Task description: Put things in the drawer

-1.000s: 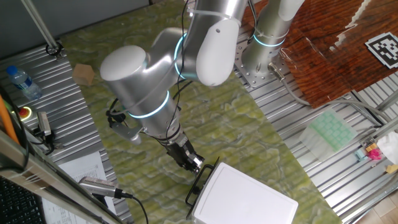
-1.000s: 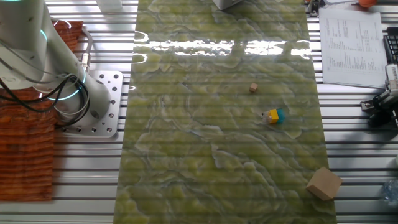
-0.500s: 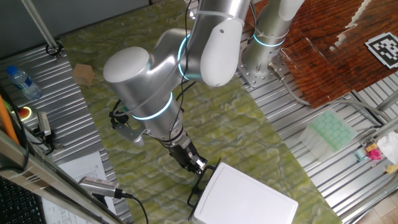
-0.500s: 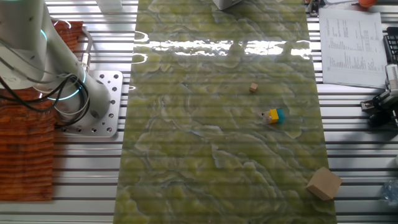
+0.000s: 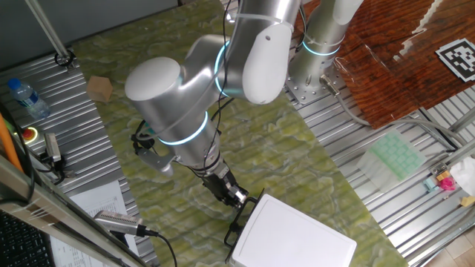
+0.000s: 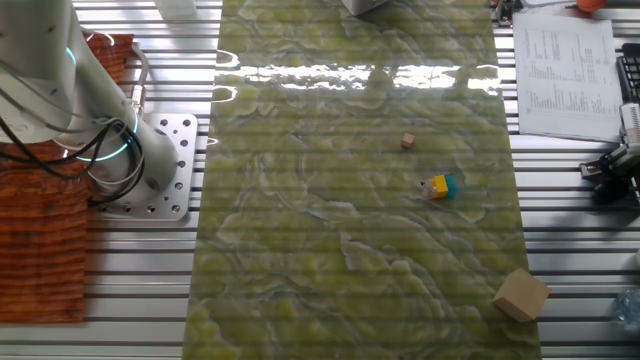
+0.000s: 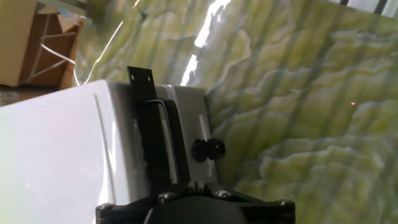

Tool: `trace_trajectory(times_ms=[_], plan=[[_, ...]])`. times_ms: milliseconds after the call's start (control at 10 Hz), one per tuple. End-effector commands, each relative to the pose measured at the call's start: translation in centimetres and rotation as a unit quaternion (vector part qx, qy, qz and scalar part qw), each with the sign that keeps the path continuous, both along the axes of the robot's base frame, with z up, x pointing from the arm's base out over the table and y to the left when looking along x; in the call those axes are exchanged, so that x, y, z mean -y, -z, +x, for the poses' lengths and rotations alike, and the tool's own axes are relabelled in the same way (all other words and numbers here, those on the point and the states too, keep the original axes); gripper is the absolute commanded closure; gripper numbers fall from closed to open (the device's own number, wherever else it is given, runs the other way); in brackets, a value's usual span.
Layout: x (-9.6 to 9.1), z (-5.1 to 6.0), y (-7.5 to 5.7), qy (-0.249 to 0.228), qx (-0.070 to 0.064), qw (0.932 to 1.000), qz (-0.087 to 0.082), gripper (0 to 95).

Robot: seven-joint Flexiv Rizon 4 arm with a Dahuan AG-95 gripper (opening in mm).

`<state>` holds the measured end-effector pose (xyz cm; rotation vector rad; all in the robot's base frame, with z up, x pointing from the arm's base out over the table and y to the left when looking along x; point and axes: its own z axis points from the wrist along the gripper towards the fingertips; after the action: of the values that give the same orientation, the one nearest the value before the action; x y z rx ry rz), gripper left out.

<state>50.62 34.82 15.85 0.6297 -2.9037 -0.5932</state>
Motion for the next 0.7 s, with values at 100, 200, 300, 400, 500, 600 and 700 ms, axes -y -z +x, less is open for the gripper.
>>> trace_trajectory(times_ms=[100,200,300,400,500,600,700], plan=[[1.3,0.6,-0.3,-0.021,0.006,0.9996,-0.016,95.0],[1.8,0.8,-0.5,-0.024,0.007,0.9996,-0.016,95.0],[4.3,1.6,-1.2,-0.038,0.011,0.9987,-0.031,95.0],[5.2,1.8,-1.5,-0.038,0.013,0.9981,-0.046,95.0],[7.0,2.2,-2.1,-0.031,0.012,0.9971,-0.069,95.0],[9.1,2.5,-2.8,-0.028,0.012,0.9961,-0.083,95.0],[10.7,2.7,-3.5,-0.023,0.015,0.9959,-0.087,95.0]])
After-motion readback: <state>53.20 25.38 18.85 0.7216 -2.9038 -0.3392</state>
